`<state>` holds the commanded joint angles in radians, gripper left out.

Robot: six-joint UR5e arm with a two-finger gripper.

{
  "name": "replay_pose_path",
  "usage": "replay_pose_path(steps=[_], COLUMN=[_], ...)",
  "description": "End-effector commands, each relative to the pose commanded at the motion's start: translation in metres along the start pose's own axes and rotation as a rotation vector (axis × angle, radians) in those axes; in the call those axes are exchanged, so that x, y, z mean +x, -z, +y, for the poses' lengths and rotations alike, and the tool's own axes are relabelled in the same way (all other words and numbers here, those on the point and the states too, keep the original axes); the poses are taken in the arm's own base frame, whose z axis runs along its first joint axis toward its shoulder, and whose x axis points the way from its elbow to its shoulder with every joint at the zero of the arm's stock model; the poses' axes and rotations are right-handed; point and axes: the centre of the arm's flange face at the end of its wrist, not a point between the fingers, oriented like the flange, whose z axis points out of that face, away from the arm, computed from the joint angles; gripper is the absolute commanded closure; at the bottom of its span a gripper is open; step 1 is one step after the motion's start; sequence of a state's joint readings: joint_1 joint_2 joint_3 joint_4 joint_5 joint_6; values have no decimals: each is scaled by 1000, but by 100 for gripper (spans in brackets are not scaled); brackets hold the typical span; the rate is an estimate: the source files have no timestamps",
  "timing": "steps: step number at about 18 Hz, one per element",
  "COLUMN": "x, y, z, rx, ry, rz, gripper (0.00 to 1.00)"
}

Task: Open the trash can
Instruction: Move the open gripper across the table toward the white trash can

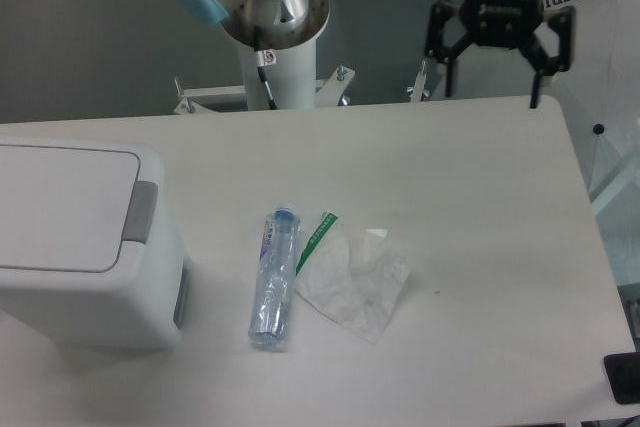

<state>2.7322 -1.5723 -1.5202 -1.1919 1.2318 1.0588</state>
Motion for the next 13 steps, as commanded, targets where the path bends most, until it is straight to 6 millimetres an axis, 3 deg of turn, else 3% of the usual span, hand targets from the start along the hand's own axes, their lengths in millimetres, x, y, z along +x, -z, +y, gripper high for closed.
replay_pose_path(steps=[6, 13], x=[27, 76], y=[-8, -31], z=[-25, -59], rx=[10, 4], ry=[109, 243], rz=[36, 114], gripper=[0, 0])
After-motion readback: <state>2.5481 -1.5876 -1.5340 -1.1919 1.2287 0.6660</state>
